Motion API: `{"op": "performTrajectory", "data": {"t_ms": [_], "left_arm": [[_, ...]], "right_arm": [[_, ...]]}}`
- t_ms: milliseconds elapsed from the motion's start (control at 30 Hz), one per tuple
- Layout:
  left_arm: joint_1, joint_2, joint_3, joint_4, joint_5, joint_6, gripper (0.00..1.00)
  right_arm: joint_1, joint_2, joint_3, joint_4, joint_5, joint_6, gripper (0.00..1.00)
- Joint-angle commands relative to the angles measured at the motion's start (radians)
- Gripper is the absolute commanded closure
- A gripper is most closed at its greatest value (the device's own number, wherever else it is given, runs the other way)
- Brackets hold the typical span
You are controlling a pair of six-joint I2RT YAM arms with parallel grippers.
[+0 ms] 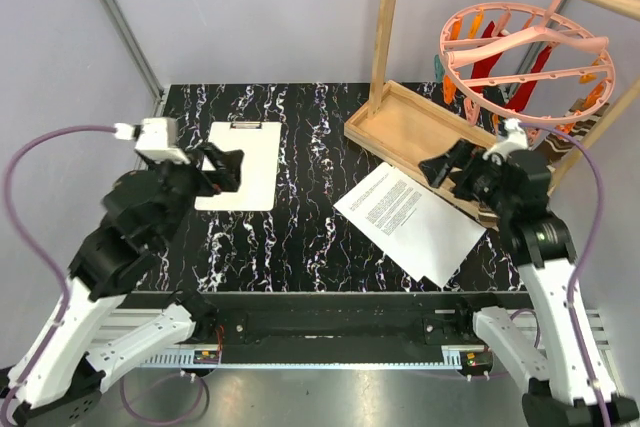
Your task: Put the files into the folder
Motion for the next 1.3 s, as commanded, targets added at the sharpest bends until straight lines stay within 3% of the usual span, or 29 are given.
{"op": "performTrajectory", "data": {"t_ms": [0, 100, 300, 433, 567, 767, 833, 967, 1000, 1100, 1267], "left_arm": [[0.002, 0.014, -0.079, -0.057, -0.038, -0.040, 0.01], [0.004, 0.035, -0.140, -0.057, -0.041, -0.100, 0.01], [0.071, 0.208, -0.131, -0.064, 0.065, -0.129, 0.01], [0.331, 0.363, -0.079, -0.022, 0.244, -0.154, 0.01], [0.481, 0.549, -0.024, 0.086, 0.295, -0.151, 0.01], [0.528, 1.046, 0.325, 0.047, 0.186, 0.003, 0.03], [0.558, 1.199, 0.468, 0.038, 0.212, 0.033, 0.06], [0.643, 1.426, 0.685, 0.032, 0.390, 0.073, 0.08], [0.671, 1.500, 0.761, 0.038, 0.515, 0.081, 0.09], [0.679, 1.628, 0.901, 0.069, 0.661, 0.078, 0.10], [0.714, 1.744, 0.951, 0.179, 0.630, -0.086, 0.20]], "right_arm": [[0.169, 0.161, 0.011, 0.202, -0.064, 0.069, 0.00], [0.404, 0.354, 0.108, 0.223, 0.150, 0.052, 0.00], [0.587, 0.768, 0.290, 0.372, 0.134, 0.056, 0.00], [0.655, 0.961, 0.353, 0.558, 0.102, 0.067, 0.00], [0.667, 1.122, 0.408, 0.679, 0.073, 0.066, 0.00], [0.667, 1.083, 0.229, 0.799, 0.168, -0.058, 0.00], [0.667, 1.059, 0.203, 0.801, 0.207, -0.092, 0.00], [0.666, 1.043, 0.151, 0.810, 0.251, -0.135, 0.00], [0.666, 1.040, 0.141, 0.818, 0.248, -0.137, 0.00], [0.666, 1.043, 0.117, 0.850, 0.231, -0.129, 0.00], [0.666, 1.060, 0.092, 0.896, 0.191, -0.095, 0.00]]}}
